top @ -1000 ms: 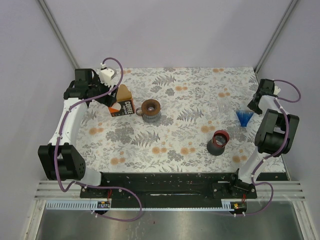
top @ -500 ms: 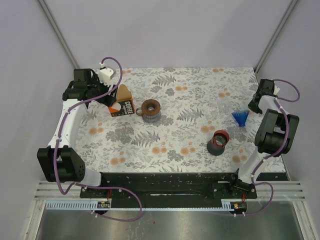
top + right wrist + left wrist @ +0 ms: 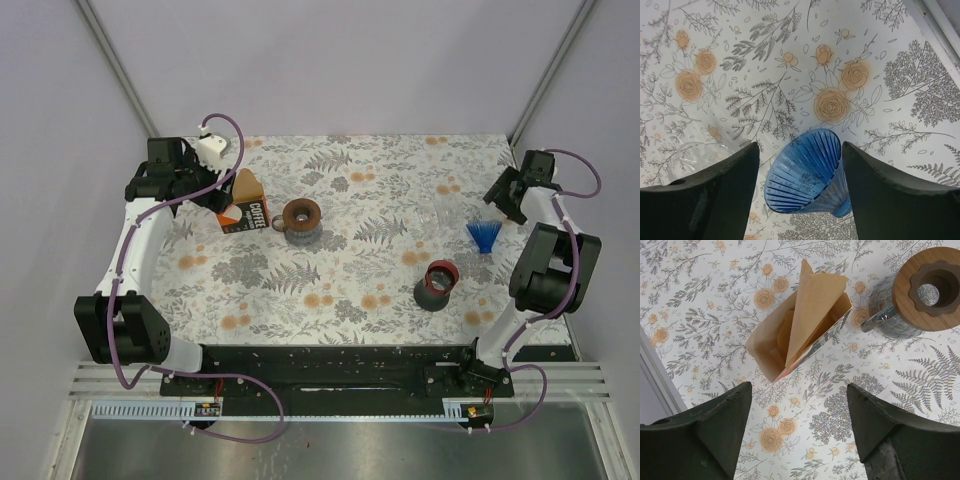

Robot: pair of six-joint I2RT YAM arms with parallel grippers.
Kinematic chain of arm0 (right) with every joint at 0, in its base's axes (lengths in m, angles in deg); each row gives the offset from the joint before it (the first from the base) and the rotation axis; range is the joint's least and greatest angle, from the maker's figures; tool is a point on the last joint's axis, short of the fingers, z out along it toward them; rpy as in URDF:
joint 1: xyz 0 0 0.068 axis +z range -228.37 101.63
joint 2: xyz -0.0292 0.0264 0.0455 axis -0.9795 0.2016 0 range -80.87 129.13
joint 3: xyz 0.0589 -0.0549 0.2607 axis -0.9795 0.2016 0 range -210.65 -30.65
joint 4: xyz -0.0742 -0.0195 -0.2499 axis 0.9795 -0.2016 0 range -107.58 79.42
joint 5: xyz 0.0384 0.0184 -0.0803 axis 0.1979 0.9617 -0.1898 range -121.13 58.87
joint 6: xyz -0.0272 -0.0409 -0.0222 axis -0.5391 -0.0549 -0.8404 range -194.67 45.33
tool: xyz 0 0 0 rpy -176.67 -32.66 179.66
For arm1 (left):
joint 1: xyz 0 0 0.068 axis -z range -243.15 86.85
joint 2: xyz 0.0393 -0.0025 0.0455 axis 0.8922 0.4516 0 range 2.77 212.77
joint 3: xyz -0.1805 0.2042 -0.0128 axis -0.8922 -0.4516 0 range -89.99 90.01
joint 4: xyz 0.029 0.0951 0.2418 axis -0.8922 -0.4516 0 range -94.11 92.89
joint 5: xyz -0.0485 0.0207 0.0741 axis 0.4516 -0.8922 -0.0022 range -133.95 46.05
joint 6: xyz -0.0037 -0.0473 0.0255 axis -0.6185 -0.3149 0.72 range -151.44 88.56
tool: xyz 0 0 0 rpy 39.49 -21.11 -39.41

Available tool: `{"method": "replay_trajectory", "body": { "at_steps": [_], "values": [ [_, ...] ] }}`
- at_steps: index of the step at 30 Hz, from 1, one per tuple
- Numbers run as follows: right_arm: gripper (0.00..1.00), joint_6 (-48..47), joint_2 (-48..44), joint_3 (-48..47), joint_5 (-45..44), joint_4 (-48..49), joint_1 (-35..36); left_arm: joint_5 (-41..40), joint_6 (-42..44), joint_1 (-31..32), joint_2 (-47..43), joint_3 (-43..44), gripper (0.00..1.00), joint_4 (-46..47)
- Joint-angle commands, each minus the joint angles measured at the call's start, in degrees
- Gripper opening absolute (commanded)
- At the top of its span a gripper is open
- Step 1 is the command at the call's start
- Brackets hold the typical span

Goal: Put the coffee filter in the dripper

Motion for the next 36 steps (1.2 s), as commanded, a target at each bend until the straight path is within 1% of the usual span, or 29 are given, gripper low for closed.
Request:
{"method": "replay_trajectory", "body": {
  "at_steps": [1,5,7,11,19,24,28,33,36],
  "values": [
    [0.75,-0.81,1.30,-0.99,1.72,-2.57,0.24,0.06,-0.45,-0.15,-1.77,0.32,0.81,1.14],
    [0.75,-2.05,2.18,-0.46,-1.80,-5.64,0.24,-0.03,0.08,-0.15,-2.12,0.05,0.81,0.70],
    [0.73,-2.40,1.92,-0.02,-3.03,-6.61,0.24,0.40,0.08,-0.06,-2.04,0.14,0.81,0.70],
    [0.68,-2.49,1.57,1.39,-2.60,-6.96,0.24,1.55,-0.45,-0.06,-1.34,0.93,0.81,0.70],
    [0.72,-2.05,1.31,2.53,-4.44,-9.25,0.24,2.69,-0.18,-0.15,-0.72,1.63,0.81,0.70],
    [0.72,-1.61,-1.33,4.46,-1.81,-8.90,0.24,2.69,0.34,-0.15,-1.07,0.50,0.81,1.49],
    [0.72,-2.92,-6.33,4.20,-2.33,-8.81,0.24,2.52,1.31,-0.15,-1.42,-0.74,0.81,2.29],
    [0.75,-5.12,-12.40,5.51,2.67,-7.85,0.24,2.08,2.01,-0.06,-1.51,-1.00,0.81,2.46],
    [0.77,-5.82,-14.16,6.83,8.29,-6.61,0.33,2.43,2.28,-0.15,-1.69,-1.27,0.81,2.73]
  ]
}}
